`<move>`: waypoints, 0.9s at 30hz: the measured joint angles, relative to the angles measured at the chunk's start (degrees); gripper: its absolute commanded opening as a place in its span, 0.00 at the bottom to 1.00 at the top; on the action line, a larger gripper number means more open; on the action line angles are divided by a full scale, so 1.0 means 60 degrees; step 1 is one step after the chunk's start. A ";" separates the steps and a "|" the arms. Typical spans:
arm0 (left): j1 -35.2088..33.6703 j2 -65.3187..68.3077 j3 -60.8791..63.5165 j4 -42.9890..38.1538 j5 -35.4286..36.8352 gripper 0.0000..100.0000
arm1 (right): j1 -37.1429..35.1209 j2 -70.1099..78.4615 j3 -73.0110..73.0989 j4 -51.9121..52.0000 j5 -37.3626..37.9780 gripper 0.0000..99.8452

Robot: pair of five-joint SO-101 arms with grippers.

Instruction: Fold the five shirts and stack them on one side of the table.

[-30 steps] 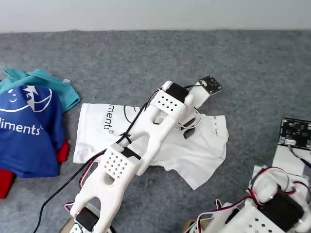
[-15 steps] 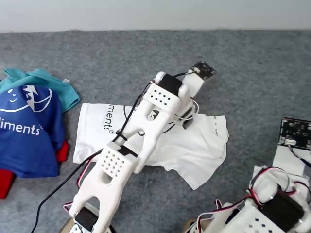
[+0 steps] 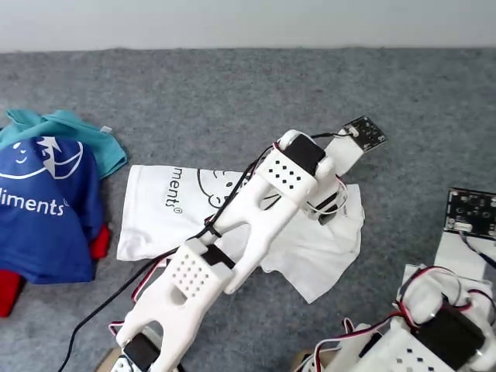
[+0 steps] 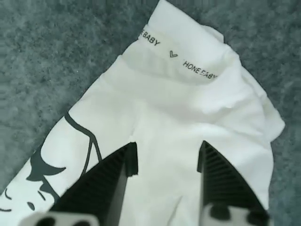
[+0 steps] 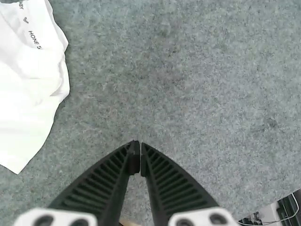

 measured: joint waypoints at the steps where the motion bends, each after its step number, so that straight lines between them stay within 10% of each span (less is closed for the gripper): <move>1: 0.0015 -0.0249 0.0322 0.0000 0.0000 0.21 | 0.0000 0.0000 0.0000 0.0000 0.0000 0.01; 27: 0.2168 -0.3736 0.8864 -0.2842 -0.0513 0.26 | 0.0000 0.0000 0.0044 0.0322 0.0000 0.01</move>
